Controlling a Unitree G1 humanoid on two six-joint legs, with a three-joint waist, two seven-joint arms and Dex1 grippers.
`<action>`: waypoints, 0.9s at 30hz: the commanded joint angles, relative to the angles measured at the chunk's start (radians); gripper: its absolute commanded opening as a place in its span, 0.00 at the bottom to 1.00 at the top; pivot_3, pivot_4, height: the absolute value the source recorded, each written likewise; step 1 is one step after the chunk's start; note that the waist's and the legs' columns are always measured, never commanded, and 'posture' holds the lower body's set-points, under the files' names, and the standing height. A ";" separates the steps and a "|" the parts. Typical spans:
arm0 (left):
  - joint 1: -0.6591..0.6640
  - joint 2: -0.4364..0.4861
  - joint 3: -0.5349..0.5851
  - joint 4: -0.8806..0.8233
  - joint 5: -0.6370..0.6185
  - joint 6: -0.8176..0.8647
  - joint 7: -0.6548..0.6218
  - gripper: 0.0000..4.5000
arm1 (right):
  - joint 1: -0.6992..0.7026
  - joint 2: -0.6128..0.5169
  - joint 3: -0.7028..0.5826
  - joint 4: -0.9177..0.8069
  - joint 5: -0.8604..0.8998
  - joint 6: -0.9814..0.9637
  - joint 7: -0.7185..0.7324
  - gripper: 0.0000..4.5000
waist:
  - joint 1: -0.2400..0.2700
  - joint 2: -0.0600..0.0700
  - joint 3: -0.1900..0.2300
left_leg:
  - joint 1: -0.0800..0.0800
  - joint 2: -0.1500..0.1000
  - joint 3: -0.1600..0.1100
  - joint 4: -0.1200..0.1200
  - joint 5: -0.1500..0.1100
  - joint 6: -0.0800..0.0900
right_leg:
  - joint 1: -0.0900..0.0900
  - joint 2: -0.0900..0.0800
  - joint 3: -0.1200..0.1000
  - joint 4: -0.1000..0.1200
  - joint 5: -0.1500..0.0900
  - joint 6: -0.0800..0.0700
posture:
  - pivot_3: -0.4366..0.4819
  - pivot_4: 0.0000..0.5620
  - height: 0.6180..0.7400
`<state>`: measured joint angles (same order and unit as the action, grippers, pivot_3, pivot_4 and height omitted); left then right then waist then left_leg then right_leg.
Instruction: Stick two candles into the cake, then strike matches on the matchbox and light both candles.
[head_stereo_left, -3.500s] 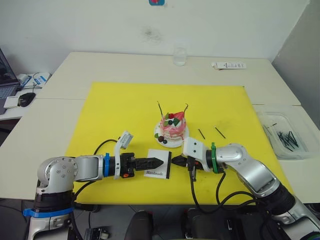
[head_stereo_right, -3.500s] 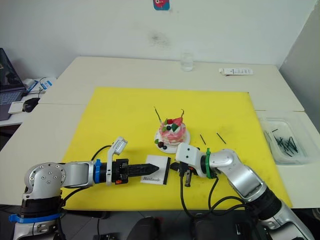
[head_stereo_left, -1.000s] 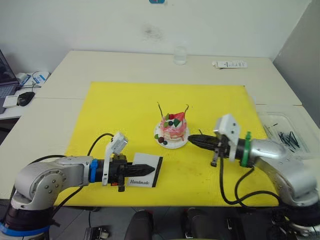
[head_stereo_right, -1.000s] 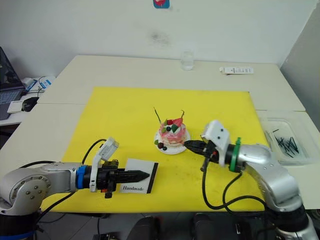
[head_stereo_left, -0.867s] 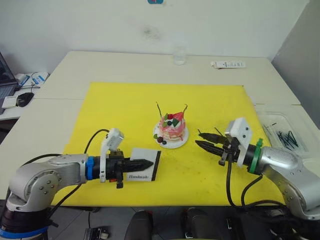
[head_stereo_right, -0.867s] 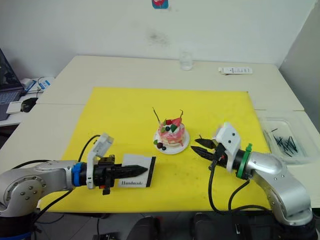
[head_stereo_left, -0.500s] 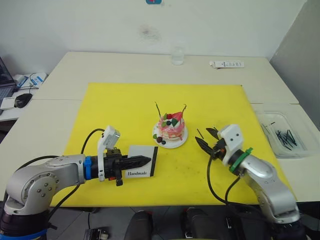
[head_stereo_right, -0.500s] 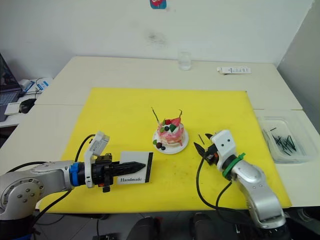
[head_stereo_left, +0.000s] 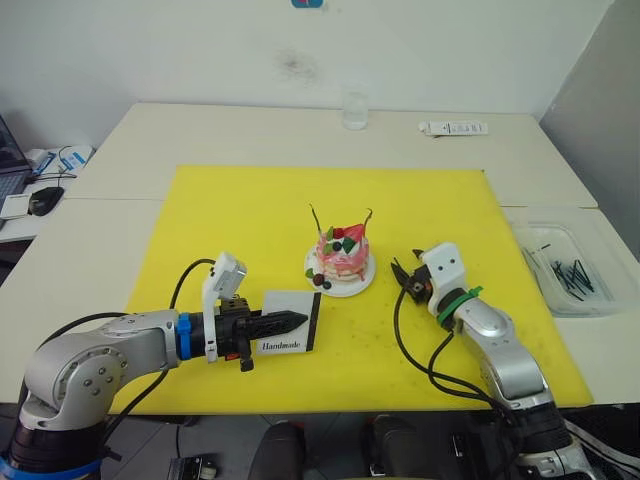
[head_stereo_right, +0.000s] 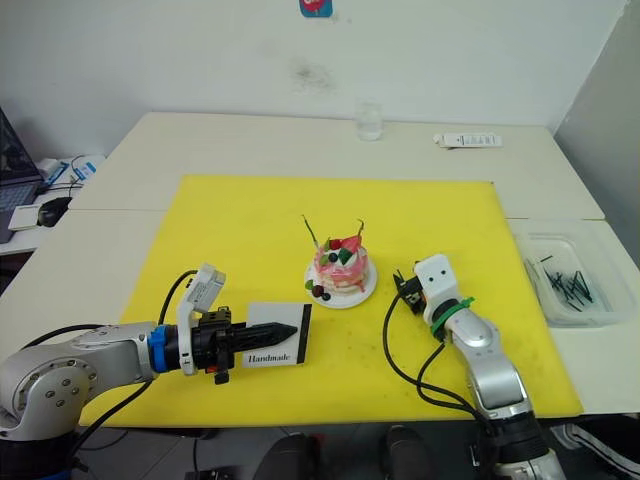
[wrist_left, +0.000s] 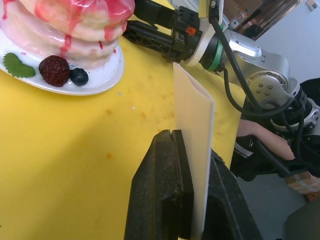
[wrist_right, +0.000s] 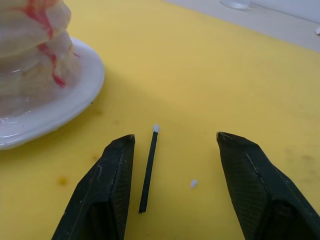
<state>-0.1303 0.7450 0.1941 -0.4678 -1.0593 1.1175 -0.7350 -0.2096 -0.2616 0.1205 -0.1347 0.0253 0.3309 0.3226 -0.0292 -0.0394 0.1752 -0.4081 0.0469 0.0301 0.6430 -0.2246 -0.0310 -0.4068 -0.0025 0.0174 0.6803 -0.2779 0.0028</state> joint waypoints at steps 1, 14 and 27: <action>-0.012 -0.004 -0.011 -0.018 -0.001 -0.025 -0.005 0.00 | -0.017 0.017 -0.011 0.004 0.002 0.001 -0.016 0.60 | 0.000 0.000 0.000 | 0.000 0.000 0.000 0.000 0.000 0.000 | 0.000 0.000 0.000 0.000 0.000 0.000 | 0.48 0.27 1.00; -0.004 0.000 -0.022 -0.017 0.006 -0.040 -0.002 0.00 | -0.015 0.058 -0.008 -0.049 0.008 0.184 -0.038 0.01 | 0.000 0.000 0.000 | 0.001 0.000 0.000 0.001 0.000 0.000 | 0.001 0.000 0.000 0.001 0.000 0.000 | 0.48 0.27 1.00; -0.037 -0.044 -0.023 0.000 0.010 -0.058 0.069 0.00 | 0.036 -0.044 -0.023 -0.273 0.093 0.198 0.106 0.01 | 0.000 0.000 0.000 | 0.000 0.000 0.000 0.000 0.000 0.000 | 0.000 0.000 0.000 0.000 0.000 0.000 | 0.48 0.27 1.00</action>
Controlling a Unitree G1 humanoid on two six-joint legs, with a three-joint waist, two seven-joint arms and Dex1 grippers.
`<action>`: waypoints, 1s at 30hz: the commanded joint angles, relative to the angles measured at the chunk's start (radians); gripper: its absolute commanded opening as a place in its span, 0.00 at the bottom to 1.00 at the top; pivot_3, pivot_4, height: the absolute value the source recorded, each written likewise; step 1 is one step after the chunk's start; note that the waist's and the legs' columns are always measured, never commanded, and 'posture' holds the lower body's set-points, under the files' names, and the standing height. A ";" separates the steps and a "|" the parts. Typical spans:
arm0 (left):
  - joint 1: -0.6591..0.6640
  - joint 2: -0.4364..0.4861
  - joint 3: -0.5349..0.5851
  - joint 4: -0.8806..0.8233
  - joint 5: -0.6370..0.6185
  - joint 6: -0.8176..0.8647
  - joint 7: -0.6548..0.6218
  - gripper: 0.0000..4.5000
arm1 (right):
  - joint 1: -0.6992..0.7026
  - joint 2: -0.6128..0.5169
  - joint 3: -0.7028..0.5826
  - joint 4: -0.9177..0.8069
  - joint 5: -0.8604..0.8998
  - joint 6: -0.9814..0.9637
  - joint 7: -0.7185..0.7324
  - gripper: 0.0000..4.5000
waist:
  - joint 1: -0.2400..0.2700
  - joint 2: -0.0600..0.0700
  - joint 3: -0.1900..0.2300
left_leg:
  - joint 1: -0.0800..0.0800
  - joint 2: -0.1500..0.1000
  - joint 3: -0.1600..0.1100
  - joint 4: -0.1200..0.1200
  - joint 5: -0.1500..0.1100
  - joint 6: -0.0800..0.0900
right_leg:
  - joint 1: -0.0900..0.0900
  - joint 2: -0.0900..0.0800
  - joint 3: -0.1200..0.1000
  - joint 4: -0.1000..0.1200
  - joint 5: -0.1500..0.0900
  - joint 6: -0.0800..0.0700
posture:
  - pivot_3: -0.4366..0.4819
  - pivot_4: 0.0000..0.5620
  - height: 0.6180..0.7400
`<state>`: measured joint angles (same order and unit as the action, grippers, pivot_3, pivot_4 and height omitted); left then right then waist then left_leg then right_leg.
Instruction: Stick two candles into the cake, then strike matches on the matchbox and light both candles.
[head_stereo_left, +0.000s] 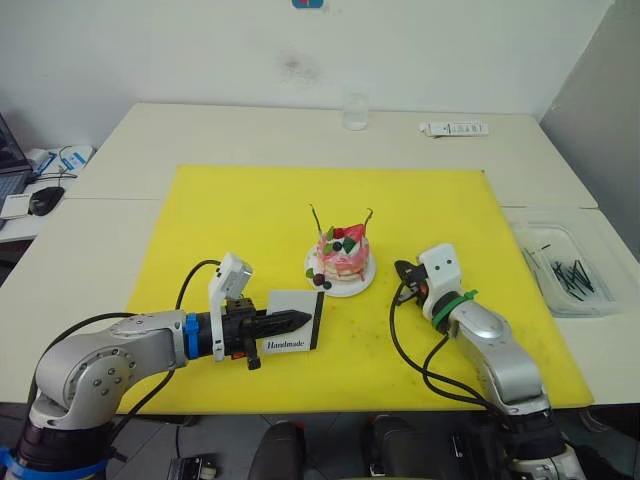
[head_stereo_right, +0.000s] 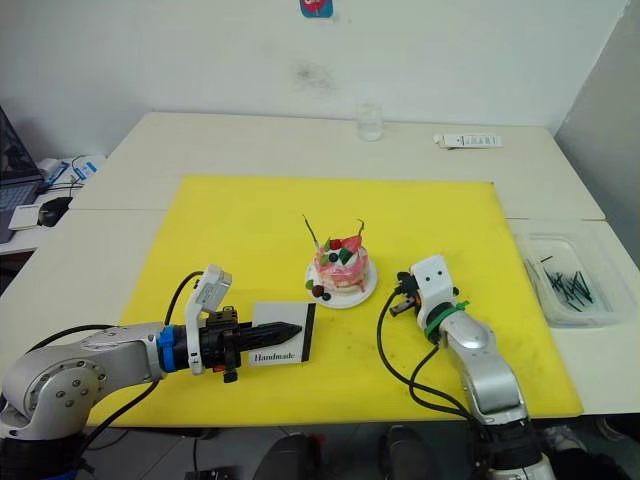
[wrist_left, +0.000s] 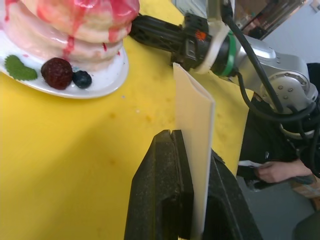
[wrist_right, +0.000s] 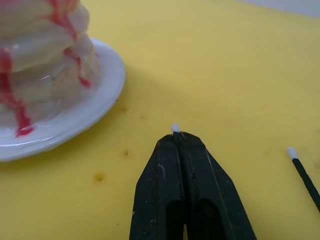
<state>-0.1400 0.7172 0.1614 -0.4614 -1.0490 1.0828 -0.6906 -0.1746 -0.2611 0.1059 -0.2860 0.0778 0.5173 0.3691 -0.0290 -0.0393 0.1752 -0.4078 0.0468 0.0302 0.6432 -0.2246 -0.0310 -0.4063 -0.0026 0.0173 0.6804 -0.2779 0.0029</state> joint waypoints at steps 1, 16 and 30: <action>-0.035 -0.024 0.007 -0.005 0.005 -0.027 0.035 0.00 | 0.006 -0.069 -0.007 -0.156 0.056 0.026 0.089 0.01 | 0.000 0.000 0.000 | 0.000 0.000 0.000 0.000 0.000 0.000 | 0.000 0.000 0.000 0.000 0.000 0.000 | 0.48 0.27 1.00; -0.149 -0.210 -0.061 0.045 0.024 -0.019 0.177 0.00 | -0.182 -0.458 0.085 -0.472 0.221 0.208 0.411 0.01 | 0.000 0.000 0.000 | 0.000 0.000 -0.001 0.001 0.000 0.000 | 0.000 0.002 -0.001 0.000 0.000 0.000 | 0.48 0.27 1.00; -0.167 -0.195 -0.065 0.037 -0.030 0.032 0.175 0.00 | -0.282 -0.435 0.271 -0.403 0.084 0.124 0.398 0.01 | 0.002 0.000 0.000 | -0.001 0.000 -0.002 0.002 0.000 0.000 | 0.000 0.001 -0.001 0.000 0.000 0.000 | 0.48 0.27 1.00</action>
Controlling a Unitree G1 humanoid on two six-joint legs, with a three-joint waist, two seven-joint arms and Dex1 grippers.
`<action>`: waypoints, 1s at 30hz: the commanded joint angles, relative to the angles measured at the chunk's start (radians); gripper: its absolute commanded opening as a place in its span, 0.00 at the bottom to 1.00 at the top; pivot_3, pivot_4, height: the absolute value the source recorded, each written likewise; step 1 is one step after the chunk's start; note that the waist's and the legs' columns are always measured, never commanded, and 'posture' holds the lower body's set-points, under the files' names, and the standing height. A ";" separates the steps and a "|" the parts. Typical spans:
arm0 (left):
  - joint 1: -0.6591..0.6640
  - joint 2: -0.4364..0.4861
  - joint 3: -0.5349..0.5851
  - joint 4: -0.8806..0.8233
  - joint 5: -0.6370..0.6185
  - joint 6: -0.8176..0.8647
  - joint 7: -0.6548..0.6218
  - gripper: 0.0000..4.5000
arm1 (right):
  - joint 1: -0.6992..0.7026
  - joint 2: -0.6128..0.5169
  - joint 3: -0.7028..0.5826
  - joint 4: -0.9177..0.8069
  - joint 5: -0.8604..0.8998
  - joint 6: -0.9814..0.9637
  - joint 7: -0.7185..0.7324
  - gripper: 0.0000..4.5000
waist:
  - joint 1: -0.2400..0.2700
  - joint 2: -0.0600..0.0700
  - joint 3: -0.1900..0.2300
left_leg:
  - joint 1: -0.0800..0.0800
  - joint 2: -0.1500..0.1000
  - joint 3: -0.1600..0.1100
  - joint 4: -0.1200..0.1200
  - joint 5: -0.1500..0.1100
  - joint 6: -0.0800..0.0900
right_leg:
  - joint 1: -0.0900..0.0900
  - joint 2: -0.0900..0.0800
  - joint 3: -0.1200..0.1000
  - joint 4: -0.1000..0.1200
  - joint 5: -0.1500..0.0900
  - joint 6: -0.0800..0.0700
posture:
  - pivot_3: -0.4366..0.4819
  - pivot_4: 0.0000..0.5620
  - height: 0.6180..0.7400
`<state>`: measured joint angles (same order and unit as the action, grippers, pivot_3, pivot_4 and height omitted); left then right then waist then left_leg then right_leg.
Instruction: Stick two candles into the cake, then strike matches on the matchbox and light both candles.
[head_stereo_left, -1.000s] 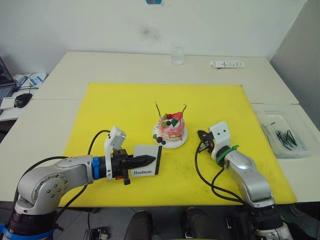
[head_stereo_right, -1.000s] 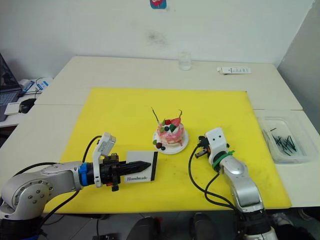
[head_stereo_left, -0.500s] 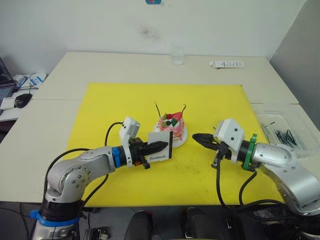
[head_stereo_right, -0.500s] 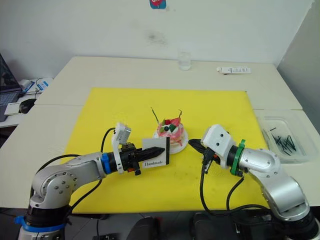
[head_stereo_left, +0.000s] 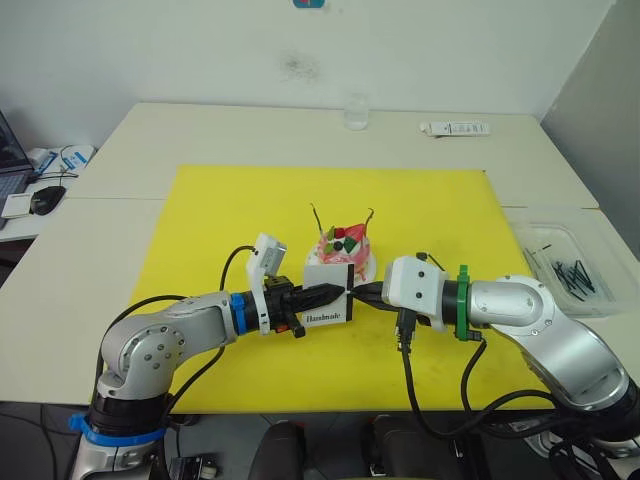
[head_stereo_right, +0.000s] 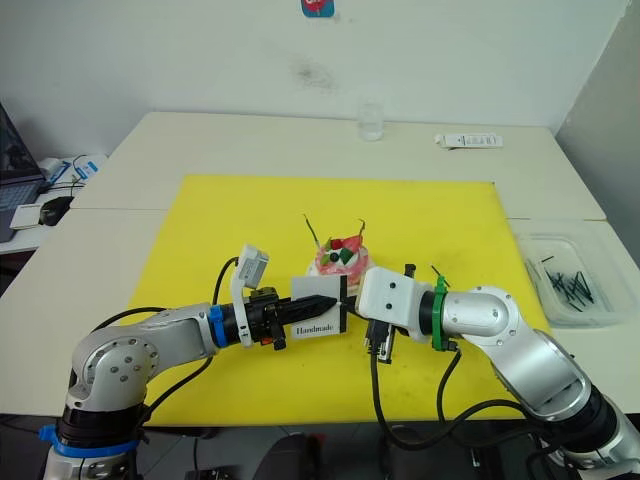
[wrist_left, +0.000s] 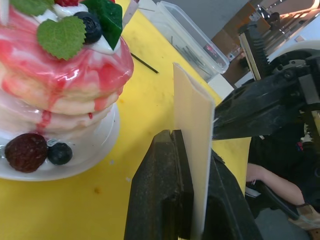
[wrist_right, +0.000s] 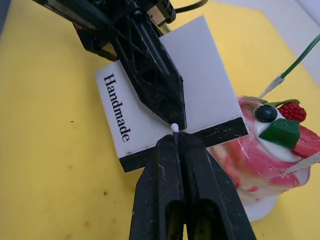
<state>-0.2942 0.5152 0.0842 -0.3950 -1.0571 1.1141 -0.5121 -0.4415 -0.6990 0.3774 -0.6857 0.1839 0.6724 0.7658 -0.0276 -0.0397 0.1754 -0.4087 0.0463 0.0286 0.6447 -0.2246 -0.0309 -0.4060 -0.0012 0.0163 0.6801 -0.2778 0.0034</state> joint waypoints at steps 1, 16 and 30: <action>-0.013 0.008 0.011 -0.029 -0.023 0.001 -0.005 0.00 | -0.018 0.002 0.007 0.006 -0.035 -0.042 0.003 0.01 | 0.000 0.000 0.000 | 0.000 0.000 0.000 0.000 0.000 0.000 | 0.000 0.000 0.000 0.000 0.000 0.000 | 0.48 0.27 1.00; -0.015 0.000 0.015 -0.027 -0.020 -0.006 -0.001 0.00 | 0.000 -0.004 0.021 0.064 -0.104 -0.105 0.034 0.01 | 0.000 0.000 0.000 | 0.000 0.000 0.000 0.000 0.000 0.000 | 0.000 0.000 0.000 0.000 0.000 0.000 | 0.48 0.27 1.00; -0.220 -0.025 0.081 -0.008 -0.052 -0.059 0.020 0.00 | 0.036 -0.084 0.092 0.085 -0.128 -0.275 0.221 0.01 | 0.011 -0.001 0.001 | 0.000 0.000 -0.001 0.001 0.000 0.000 | 0.000 0.000 -0.002 0.000 0.000 0.000 | 0.48 0.27 1.00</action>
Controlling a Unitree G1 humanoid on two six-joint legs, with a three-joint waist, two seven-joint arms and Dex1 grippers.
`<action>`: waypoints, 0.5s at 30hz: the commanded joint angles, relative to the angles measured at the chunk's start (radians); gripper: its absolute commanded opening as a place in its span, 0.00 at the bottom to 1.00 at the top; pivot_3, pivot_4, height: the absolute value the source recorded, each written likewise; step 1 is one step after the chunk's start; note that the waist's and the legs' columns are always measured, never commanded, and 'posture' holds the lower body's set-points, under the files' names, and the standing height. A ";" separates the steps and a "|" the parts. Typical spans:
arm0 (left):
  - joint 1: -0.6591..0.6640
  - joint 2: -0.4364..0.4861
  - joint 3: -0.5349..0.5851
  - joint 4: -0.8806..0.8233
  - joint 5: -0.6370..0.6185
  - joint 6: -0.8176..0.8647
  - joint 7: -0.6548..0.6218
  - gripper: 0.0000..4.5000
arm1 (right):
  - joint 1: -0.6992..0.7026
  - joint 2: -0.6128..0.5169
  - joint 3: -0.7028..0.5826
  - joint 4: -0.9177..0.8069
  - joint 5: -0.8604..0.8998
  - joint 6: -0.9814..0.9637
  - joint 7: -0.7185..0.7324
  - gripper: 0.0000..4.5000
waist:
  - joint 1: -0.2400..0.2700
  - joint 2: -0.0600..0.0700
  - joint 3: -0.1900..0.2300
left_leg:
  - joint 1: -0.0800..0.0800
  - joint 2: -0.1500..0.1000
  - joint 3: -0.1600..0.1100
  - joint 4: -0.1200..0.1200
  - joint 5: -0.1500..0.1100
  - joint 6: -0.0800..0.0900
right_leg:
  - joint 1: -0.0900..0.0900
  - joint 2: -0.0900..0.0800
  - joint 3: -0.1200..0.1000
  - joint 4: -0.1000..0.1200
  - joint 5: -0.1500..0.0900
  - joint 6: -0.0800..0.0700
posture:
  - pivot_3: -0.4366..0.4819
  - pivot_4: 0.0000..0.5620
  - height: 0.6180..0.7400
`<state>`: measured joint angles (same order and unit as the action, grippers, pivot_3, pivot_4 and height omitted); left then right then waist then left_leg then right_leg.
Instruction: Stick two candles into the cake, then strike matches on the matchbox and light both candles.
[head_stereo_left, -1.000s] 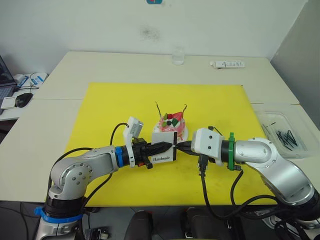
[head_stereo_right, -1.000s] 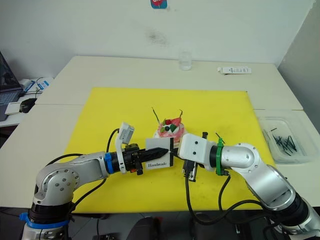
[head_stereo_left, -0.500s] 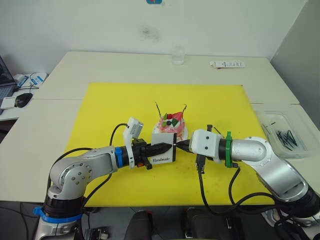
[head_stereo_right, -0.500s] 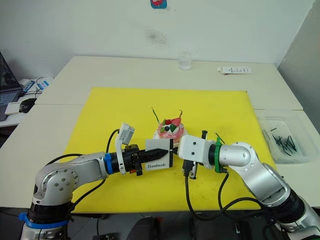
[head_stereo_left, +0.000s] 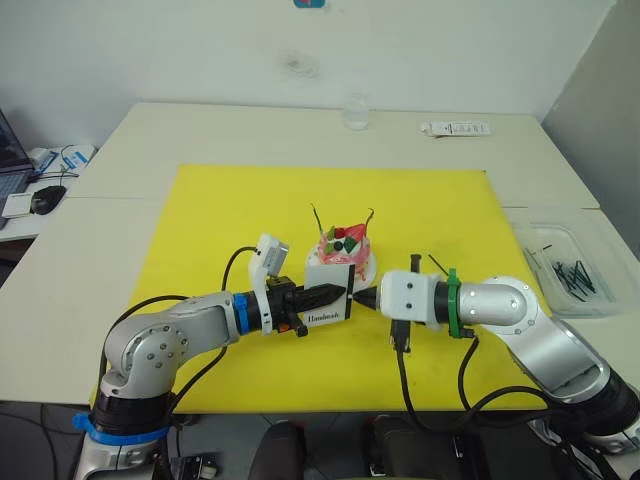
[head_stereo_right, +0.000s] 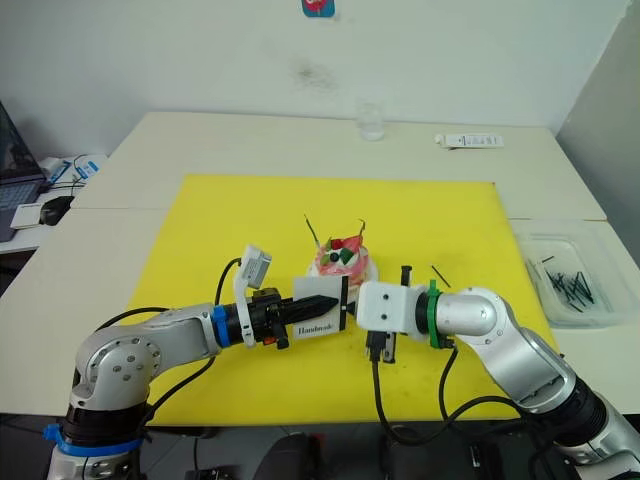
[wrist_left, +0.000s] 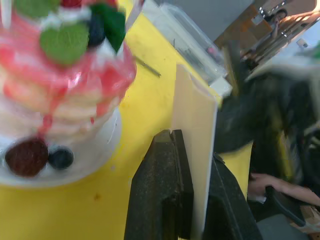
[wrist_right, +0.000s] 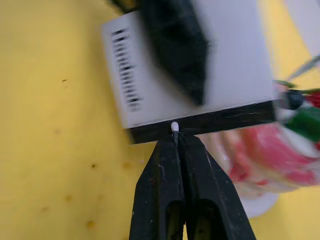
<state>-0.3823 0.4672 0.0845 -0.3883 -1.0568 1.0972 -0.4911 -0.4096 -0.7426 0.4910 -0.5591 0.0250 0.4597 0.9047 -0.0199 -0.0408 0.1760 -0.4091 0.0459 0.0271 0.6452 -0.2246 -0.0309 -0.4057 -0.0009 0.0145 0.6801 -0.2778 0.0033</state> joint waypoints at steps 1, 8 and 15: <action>-0.193 0.054 0.119 0.001 -0.079 -0.036 -0.004 0.00 | 0.006 -0.058 -0.053 -0.065 0.059 -0.060 0.107 0.01 | 0.004 0.000 0.001 | 0.000 0.000 0.000 0.000 0.000 0.000 | 0.000 0.000 0.000 0.000 0.000 0.000 | 0.48 0.27 1.00; -0.150 0.262 0.196 -0.045 -0.173 0.050 -0.072 0.00 | -0.008 -0.044 -0.215 -0.096 0.190 0.080 0.081 0.01 | -0.016 0.000 0.001 | 0.005 0.000 0.005 -0.002 0.000 0.000 | 0.002 0.000 0.004 0.000 0.000 0.002 | 0.48 0.27 1.00; 0.002 0.280 0.165 -0.092 -0.113 0.004 -0.072 0.00 | -0.005 0.012 -0.268 -0.134 0.258 0.239 0.001 0.01 | -0.002 0.000 0.001 | 0.001 0.001 0.000 -0.002 0.000 -0.001 | 0.000 -0.002 0.000 0.001 -0.001 0.001 | 0.48 0.27 1.00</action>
<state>-0.3861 0.7432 0.2569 -0.4483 -1.1896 1.1292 -0.5574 -0.4093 -0.7333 0.2557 -0.6505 0.2604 0.6774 0.9247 -0.0221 -0.0409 0.1772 -0.4078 0.0465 0.0285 0.6432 -0.2246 -0.0316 -0.4057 -0.0029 0.0157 0.6805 -0.2784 0.0048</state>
